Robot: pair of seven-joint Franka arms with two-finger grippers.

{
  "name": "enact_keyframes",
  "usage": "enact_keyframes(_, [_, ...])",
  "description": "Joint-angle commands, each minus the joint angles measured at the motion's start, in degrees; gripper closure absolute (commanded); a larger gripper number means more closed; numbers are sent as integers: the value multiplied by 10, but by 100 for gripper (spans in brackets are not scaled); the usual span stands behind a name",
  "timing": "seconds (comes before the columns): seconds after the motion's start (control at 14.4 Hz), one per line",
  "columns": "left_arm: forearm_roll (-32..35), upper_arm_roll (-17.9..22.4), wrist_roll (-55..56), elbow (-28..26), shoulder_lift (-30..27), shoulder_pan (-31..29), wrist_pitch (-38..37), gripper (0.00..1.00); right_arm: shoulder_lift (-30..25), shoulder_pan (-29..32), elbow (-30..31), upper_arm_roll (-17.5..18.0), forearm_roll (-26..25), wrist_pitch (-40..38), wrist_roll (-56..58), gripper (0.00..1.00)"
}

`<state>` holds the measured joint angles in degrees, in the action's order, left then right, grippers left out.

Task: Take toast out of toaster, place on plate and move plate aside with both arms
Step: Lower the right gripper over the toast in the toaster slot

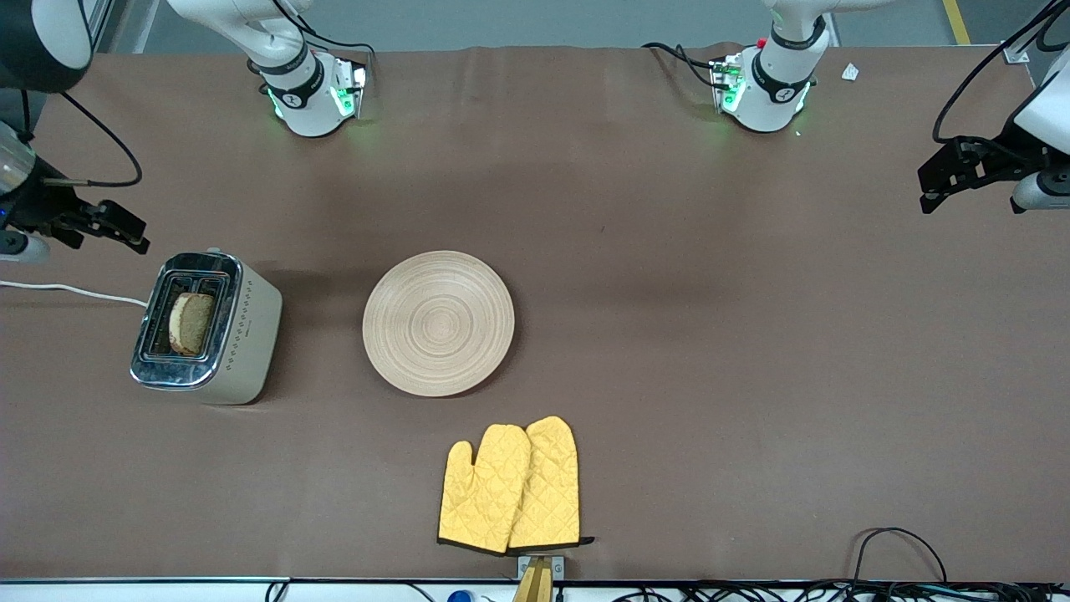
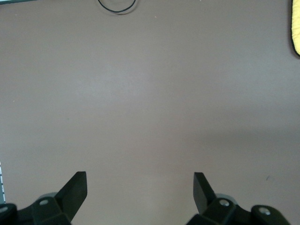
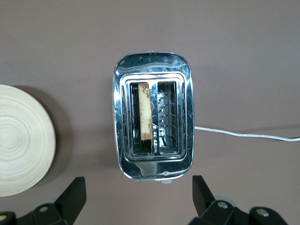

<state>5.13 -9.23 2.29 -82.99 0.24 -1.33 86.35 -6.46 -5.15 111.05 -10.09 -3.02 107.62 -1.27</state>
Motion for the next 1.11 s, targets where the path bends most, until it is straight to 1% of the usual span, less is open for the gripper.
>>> enact_keyframes(0.0, [-11,0,-10,9,6,-1,-7,0,28,10,27,7,14,61,6,0])
enact_keyframes(0.28, [-11,-2,-11,8,13,3,-7,0,71,13,26,7,29,101,7,0])
enact_keyframes(0.56, [-13,-3,-10,6,27,4,-6,0,134,13,22,6,46,155,6,0])
enact_keyframes(0.76, [-41,-3,-10,7,51,-1,4,0,162,11,21,7,47,173,6,3])
enact_keyframes(0.9, [-44,-3,-10,8,64,0,21,0,162,12,22,6,46,161,8,14])
enact_keyframes(1.04, [-70,-3,-2,9,84,6,35,0,163,25,21,7,46,144,10,25])
